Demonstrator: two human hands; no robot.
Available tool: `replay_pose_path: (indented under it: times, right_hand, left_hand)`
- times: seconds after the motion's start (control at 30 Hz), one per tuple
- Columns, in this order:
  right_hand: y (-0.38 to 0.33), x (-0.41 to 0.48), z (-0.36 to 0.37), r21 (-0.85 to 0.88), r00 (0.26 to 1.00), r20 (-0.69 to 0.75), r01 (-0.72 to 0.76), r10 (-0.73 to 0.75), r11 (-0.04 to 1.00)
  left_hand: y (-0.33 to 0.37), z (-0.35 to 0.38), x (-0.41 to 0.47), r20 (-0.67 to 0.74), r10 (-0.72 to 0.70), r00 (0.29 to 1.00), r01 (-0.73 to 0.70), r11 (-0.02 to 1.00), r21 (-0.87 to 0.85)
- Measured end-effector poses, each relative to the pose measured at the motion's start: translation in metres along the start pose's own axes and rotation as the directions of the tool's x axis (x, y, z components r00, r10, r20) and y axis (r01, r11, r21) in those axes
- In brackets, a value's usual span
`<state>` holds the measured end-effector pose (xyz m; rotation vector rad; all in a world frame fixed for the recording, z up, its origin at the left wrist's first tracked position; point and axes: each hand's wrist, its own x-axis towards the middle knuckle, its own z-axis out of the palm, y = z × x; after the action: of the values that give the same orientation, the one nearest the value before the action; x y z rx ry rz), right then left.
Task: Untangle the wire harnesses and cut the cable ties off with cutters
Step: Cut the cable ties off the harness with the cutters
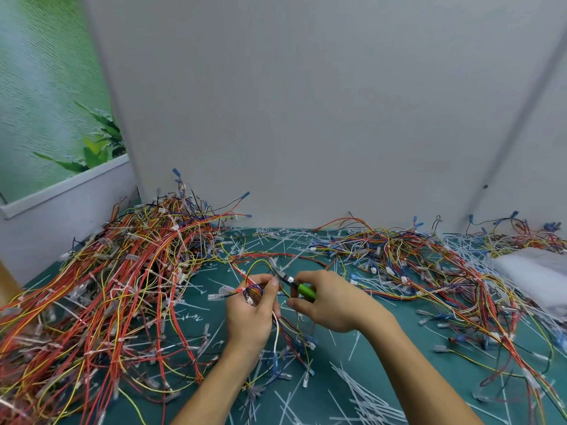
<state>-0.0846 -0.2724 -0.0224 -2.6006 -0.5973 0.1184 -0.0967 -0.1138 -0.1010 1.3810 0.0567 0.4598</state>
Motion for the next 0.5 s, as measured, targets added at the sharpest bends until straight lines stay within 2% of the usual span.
replay_pose_path:
  times: [0.23,0.5]
  right_hand:
    - [-0.0027,0.002,0.0009,0.182,0.999,0.033,-0.019,0.013,0.983]
    - [0.0016,-0.0007,-0.0014,0.078,0.998,0.057,0.009,-0.013,0.997]
  left_hand:
    - [0.0002,-0.0003,0.004,0.019,-0.015,1.0,0.015,1.0,0.009]
    - [0.0031,0.0028,-0.0003,-0.016,-0.046,0.999,0.045,0.999,-0.027]
